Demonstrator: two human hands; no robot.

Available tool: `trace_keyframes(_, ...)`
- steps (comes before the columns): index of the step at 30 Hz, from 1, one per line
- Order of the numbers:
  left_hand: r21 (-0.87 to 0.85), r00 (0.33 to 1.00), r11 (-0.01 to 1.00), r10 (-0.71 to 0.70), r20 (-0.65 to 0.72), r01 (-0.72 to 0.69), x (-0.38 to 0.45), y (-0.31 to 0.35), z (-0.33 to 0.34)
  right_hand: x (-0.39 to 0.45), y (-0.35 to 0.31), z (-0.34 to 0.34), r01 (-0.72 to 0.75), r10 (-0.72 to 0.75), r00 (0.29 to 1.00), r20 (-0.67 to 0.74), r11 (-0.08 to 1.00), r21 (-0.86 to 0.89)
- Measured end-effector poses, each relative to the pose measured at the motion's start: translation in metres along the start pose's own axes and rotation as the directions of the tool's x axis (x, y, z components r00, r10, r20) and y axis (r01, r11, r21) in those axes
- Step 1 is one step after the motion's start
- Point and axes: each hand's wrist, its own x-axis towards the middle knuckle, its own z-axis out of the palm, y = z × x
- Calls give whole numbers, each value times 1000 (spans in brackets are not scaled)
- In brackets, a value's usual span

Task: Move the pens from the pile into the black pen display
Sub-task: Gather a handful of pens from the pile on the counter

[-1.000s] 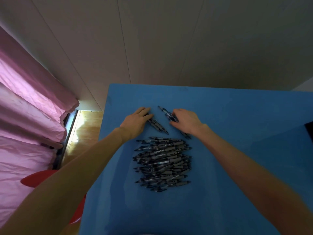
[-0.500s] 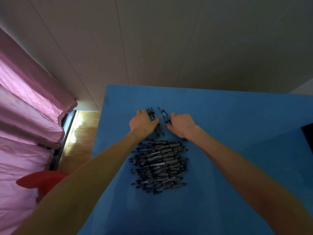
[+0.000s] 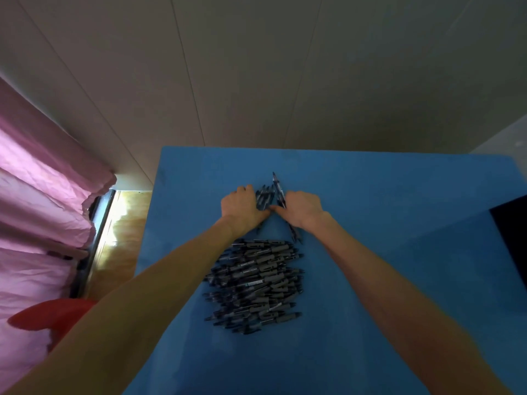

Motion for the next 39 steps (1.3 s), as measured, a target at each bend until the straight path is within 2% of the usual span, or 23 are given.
trace_keyframes(3, 113, 997, 992, 52, 62, -59, 3, 8, -4, 2, 1, -4, 1, -1, 999, 33, 1000, -9)
trace_keyframes(5, 177, 988, 975, 114, 107, -132, 5, 10, -8, 2, 6, -5, -8, 4, 998, 57, 998, 63)
trace_keyframes(8, 180, 967, 960, 182, 180, -214, 8, 6, -14, -1, 12, -1, -6, -6, 997, 72, 987, 158)
trace_keyframes(10, 134, 954, 963, 202, 220, -235, 11, 0, -15, -3, 15, 2, -2, -16, 996, 84, 978, 206)
trace_keyframes(13, -52, 953, 980, 197, 230, -190, 10, -11, -19, -4, 20, 4, -2, -35, 994, 102, 940, 341)
trace_keyframes(16, -189, 972, 965, 206, 110, -183, 1, -15, -33, -7, 28, 3, -37, -11, 996, 93, 863, 504)
trace_keyframes(19, -310, 973, 922, 218, -77, -231, -14, -14, -58, -18, 35, -10, -77, 85, 996, 20, 733, 675)
trace_keyframes(23, -505, 957, 820, 172, -235, -271, -35, -9, -103, -38, 43, -45, -15, 217, 968, -125, 546, 838)
trace_keyframes(27, -688, 961, 673, 151, -232, -272, -58, 4, -137, -61, 44, -90, 126, 351, 924, -155, 104, 987)
trace_keyframes(29, -760, 966, 597, 155, -206, -258, -76, 17, -149, -86, 41, -111, 191, 397, 900, -177, 6, 982)
trace_keyframes(36, -895, 977, 393, 117, -179, -211, -163, 74, -155, -194, 49, -130, 236, 398, 889, -226, 26, 971)
trace_keyframes(39, -926, 982, 329, 100, -160, -185, -205, 102, -151, -252, 64, -122, 278, 442, 856, -269, 45, 959)
